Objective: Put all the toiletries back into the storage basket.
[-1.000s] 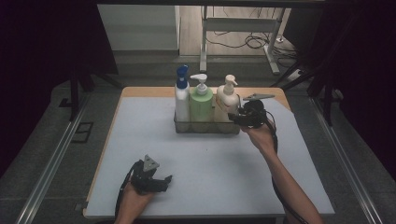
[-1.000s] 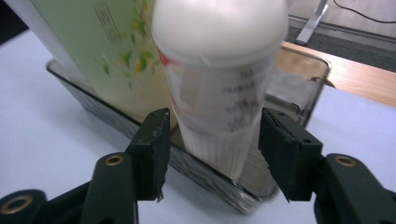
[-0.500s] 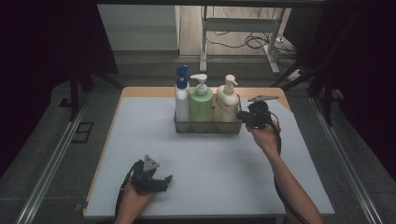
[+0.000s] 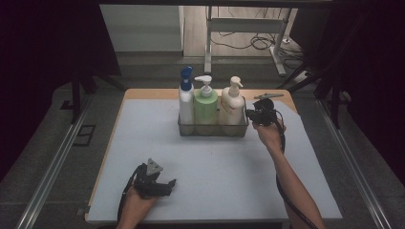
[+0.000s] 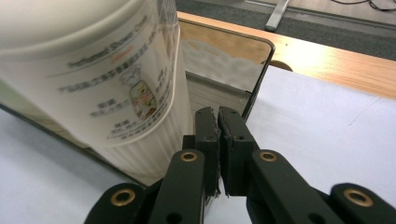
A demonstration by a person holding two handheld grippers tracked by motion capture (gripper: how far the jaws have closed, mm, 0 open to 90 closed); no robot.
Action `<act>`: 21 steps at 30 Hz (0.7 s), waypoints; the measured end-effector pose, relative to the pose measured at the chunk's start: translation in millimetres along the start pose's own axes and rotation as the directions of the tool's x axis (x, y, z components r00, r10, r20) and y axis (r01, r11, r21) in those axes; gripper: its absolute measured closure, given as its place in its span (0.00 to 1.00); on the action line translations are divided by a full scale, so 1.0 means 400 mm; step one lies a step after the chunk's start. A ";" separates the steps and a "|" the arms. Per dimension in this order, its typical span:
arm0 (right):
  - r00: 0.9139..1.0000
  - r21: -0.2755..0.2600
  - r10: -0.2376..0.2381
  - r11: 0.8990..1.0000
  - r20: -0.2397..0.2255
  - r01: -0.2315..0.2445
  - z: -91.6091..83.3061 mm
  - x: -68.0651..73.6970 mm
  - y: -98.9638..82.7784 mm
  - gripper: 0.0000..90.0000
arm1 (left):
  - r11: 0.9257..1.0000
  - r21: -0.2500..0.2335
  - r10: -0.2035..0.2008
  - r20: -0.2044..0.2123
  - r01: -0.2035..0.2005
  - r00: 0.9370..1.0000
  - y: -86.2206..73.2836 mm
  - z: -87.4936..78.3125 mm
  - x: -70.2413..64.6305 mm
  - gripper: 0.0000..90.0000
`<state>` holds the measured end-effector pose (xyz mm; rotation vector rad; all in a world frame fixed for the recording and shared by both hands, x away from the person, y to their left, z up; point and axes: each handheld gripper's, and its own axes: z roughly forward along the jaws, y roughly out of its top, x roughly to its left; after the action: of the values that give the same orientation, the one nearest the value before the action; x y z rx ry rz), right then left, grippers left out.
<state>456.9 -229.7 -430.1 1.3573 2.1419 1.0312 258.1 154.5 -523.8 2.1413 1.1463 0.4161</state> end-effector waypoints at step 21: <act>0.999 0.053 0.017 0.998 -0.030 -0.016 0.065 0.004 -0.002 0.96 | 1.000 0.004 0.004 0.001 -0.004 1.000 0.000 0.000 0.001 0.13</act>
<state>472.9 -218.7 -447.4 1.3939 2.1982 1.0146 258.4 154.9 -523.7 2.1472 1.1436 0.4145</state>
